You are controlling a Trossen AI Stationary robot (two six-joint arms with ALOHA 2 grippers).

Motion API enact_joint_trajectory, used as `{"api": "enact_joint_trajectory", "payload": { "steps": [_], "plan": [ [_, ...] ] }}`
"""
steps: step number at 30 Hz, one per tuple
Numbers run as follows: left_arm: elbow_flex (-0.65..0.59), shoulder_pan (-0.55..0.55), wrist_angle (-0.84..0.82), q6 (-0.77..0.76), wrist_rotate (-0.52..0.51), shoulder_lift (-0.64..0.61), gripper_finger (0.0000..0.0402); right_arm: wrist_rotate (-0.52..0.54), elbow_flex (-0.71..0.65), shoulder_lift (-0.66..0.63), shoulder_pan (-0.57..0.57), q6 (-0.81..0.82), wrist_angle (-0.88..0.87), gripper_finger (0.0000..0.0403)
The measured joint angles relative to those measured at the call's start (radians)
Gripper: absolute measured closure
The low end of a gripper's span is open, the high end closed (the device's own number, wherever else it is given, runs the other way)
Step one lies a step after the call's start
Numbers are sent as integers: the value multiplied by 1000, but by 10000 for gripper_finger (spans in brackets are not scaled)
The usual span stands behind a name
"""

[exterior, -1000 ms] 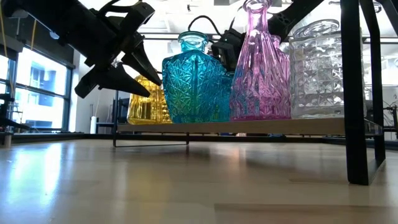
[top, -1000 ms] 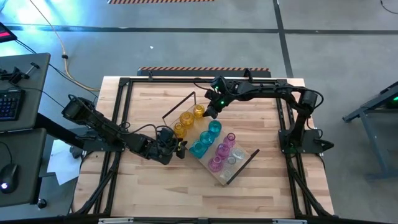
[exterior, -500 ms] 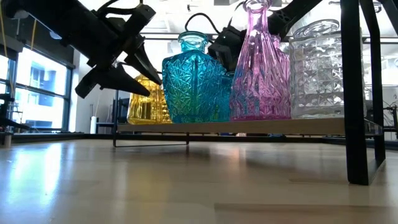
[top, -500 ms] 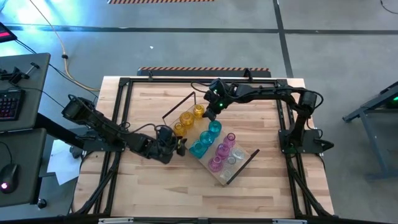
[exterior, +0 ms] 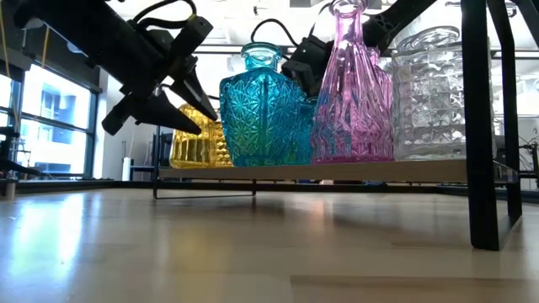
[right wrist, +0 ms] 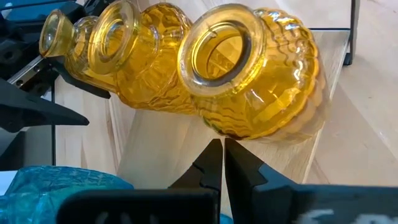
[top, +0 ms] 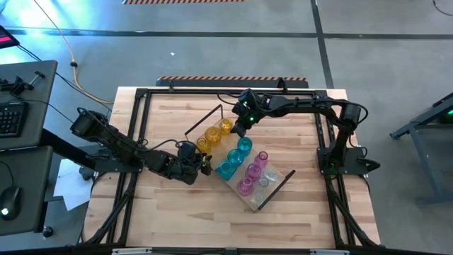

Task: Sort vases onto shelf
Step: Adjust the yellow crystal vases

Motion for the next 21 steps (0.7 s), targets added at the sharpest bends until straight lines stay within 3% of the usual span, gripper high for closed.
{"api": "enact_joint_trajectory", "payload": {
  "steps": [21],
  "plan": [
    [0,-15,43,37,17,0,259,0,0,-15,-23,1,-23,403]
  ]
}}
